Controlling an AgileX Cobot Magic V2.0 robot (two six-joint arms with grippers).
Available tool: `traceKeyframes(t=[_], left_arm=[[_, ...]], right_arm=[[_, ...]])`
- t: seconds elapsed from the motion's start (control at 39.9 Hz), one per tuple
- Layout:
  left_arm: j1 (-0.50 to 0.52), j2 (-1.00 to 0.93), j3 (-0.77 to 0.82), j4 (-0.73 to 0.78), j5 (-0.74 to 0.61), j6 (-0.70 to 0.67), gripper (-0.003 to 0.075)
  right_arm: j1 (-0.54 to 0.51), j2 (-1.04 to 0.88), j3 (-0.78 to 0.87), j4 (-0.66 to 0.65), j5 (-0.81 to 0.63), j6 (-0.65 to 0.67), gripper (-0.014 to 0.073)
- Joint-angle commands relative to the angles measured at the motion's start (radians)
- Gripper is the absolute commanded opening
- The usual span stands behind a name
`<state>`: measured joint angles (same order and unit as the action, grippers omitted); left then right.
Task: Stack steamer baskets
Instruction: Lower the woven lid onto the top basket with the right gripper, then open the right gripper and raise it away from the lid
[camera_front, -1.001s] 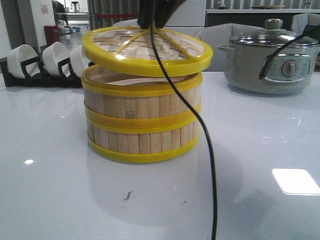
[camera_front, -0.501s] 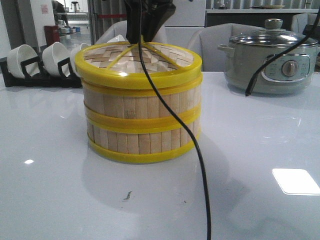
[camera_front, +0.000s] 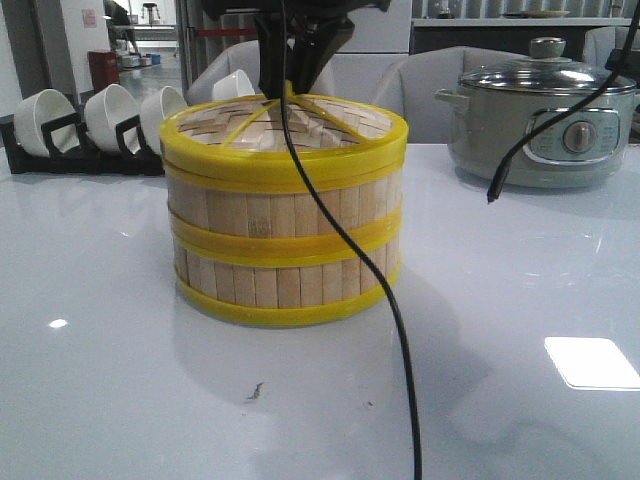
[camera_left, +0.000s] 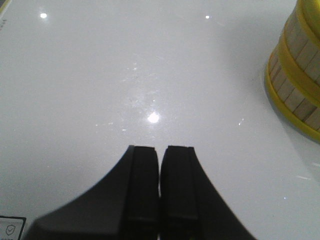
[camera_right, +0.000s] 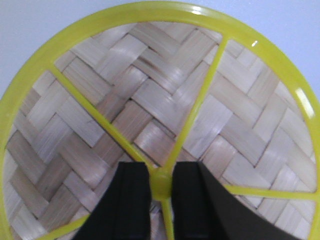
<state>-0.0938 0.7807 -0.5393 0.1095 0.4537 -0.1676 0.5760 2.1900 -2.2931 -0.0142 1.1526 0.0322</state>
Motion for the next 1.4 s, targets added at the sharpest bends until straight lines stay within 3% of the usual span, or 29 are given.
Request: traceKeyframes(t=[0.0, 0.33, 0.48, 0.58, 1.08, 1.25, 1.38], left_arm=[[0.004, -0.006, -0.029, 0.005, -0.073, -0.010, 0.0083], [0.004, -0.006, -0.029, 0.005, -0.073, -0.010, 0.0083], [0.004, -0.006, -0.029, 0.005, -0.073, -0.010, 0.0083], [0.004, -0.006, -0.029, 0.005, -0.073, -0.010, 0.0083], [0.004, -0.006, -0.029, 0.005, -0.073, -0.010, 0.0083], [0.004, -0.006, -0.029, 0.005, -0.073, -0.010, 0.0083], [0.004, -0.006, -0.029, 0.005, -0.073, -0.010, 0.0083]], right_arm=[[-0.005, -0.061, -0.034, -0.016, -0.057, 0.001, 0.0049], [-0.005, -0.061, -0.034, -0.015, -0.053, 0.001, 0.0080], [-0.005, -0.061, -0.034, -0.015, -0.051, 0.001, 0.0315], [-0.005, -0.064, -0.034, -0.015, -0.055, 0.001, 0.0414], [-0.023, -0.201, -0.034, -0.072, -0.165, 0.001, 0.0414], [-0.087, -0.301, -0.016, -0.106, -0.183, 0.001, 0.0414], [-0.156, -0.408, 0.092, -0.106, -0.212, 0.001, 0.0414]])
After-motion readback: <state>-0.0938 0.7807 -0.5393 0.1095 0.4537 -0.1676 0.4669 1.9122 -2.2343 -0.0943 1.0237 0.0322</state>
